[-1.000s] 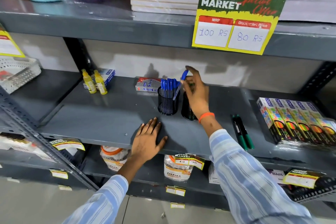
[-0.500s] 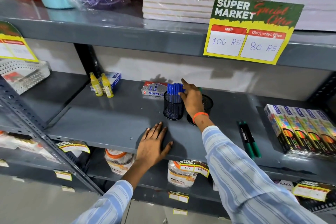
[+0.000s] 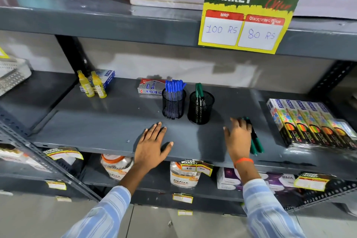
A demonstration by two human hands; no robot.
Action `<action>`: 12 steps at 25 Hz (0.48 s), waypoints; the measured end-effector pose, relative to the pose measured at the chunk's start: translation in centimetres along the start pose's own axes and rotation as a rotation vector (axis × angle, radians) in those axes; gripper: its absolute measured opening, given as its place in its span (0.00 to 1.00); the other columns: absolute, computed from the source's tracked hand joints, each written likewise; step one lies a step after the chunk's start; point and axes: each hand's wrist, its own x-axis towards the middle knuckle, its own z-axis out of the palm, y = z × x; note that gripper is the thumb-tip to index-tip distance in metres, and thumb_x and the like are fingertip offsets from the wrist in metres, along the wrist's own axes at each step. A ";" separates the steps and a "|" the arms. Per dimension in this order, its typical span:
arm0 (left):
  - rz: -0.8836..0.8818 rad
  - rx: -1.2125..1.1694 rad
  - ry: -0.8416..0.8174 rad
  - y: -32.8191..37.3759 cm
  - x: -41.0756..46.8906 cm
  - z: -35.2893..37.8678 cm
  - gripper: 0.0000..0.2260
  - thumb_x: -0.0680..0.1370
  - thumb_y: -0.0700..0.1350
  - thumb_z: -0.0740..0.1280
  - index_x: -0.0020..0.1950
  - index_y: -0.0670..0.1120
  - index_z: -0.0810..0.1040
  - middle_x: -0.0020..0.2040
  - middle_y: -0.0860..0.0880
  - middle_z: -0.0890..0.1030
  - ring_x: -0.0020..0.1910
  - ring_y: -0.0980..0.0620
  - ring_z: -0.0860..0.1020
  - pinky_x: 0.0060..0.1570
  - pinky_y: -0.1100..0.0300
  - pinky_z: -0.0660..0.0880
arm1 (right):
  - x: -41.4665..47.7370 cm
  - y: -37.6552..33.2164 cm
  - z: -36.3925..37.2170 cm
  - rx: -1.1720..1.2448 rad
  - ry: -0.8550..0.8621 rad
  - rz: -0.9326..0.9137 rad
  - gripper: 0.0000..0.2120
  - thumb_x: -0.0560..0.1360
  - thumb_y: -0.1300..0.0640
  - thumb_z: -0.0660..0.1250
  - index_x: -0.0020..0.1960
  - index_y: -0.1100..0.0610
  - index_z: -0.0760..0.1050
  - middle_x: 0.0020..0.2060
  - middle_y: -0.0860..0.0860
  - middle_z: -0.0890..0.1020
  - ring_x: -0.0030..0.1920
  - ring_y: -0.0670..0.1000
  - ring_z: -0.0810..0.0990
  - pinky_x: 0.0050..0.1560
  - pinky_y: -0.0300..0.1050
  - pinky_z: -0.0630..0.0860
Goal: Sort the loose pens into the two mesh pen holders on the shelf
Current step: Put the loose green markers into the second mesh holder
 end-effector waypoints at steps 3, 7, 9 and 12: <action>0.000 -0.008 -0.005 0.0 0.0 0.0 0.29 0.77 0.61 0.52 0.73 0.45 0.62 0.75 0.44 0.62 0.74 0.47 0.58 0.73 0.49 0.52 | -1.2 2.4 -0.1 -0.173 -0.033 0.135 0.20 0.75 0.60 0.65 0.64 0.66 0.67 0.61 0.68 0.72 0.59 0.68 0.70 0.61 0.59 0.68; -0.010 0.004 -0.031 -0.1 0.0 0.0 0.29 0.78 0.62 0.52 0.74 0.46 0.60 0.76 0.45 0.60 0.75 0.48 0.56 0.73 0.50 0.50 | -1.3 2.3 0.2 -0.200 -0.086 0.116 0.21 0.73 0.67 0.64 0.65 0.64 0.67 0.63 0.66 0.71 0.60 0.68 0.72 0.58 0.59 0.72; -0.006 0.007 -0.037 0.0 0.0 0.0 0.29 0.78 0.62 0.51 0.74 0.47 0.59 0.76 0.45 0.59 0.75 0.48 0.56 0.73 0.51 0.49 | -1.2 2.3 0.4 -0.207 -0.065 0.116 0.19 0.73 0.67 0.64 0.64 0.64 0.69 0.63 0.66 0.71 0.59 0.69 0.71 0.58 0.59 0.71; -0.008 0.010 -0.024 0.0 0.0 -0.1 0.29 0.77 0.62 0.51 0.74 0.46 0.60 0.76 0.45 0.60 0.75 0.48 0.56 0.72 0.52 0.49 | -1.1 2.4 0.7 -0.191 -0.045 0.127 0.15 0.76 0.65 0.62 0.62 0.66 0.70 0.60 0.68 0.73 0.57 0.69 0.72 0.60 0.59 0.70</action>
